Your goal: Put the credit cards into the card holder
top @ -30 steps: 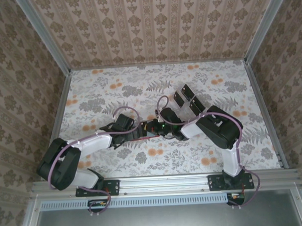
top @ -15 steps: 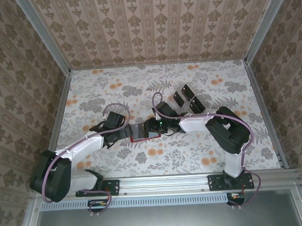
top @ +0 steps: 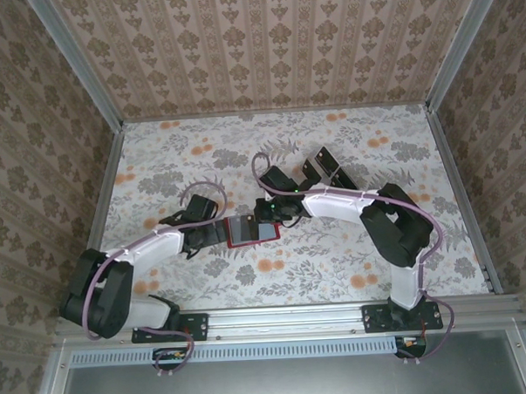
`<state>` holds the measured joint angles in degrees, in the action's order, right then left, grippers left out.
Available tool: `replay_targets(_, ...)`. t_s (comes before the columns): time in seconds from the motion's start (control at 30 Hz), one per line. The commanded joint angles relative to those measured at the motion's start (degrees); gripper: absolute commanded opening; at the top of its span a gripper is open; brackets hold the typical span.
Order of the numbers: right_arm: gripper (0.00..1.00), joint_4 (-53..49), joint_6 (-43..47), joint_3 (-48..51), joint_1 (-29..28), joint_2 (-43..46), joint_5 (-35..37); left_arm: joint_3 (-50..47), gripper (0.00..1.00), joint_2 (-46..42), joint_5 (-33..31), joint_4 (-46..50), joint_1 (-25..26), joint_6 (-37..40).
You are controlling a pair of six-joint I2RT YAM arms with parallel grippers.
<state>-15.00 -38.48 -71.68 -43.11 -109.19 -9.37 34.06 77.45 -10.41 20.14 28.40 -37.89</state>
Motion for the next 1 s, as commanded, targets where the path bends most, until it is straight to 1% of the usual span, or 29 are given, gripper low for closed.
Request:
replay_targets(0.0,0.14,-5.32,2.40,-2.26,-0.54,-2.86,2.29,0.73,1.00,1.39,0.32,-0.66,-0.37,1.00)
replay_targets(0.1,0.13,-5.87,2.59,-3.02,-0.57,-4.05,2.73,0.89,1.00,2.71,0.32,-1.30,-0.28,0.98)
replay_targets(0.5,0.12,-6.20,2.96,-6.23,-1.67,-7.52,1.90,1.33,1.00,6.52,1.48,-3.35,-0.27,0.98)
replay_targets(0.97,0.12,-7.39,2.95,-10.47,-3.84,-10.29,1.30,1.00,1.00,7.53,2.18,-4.85,0.60,0.61)
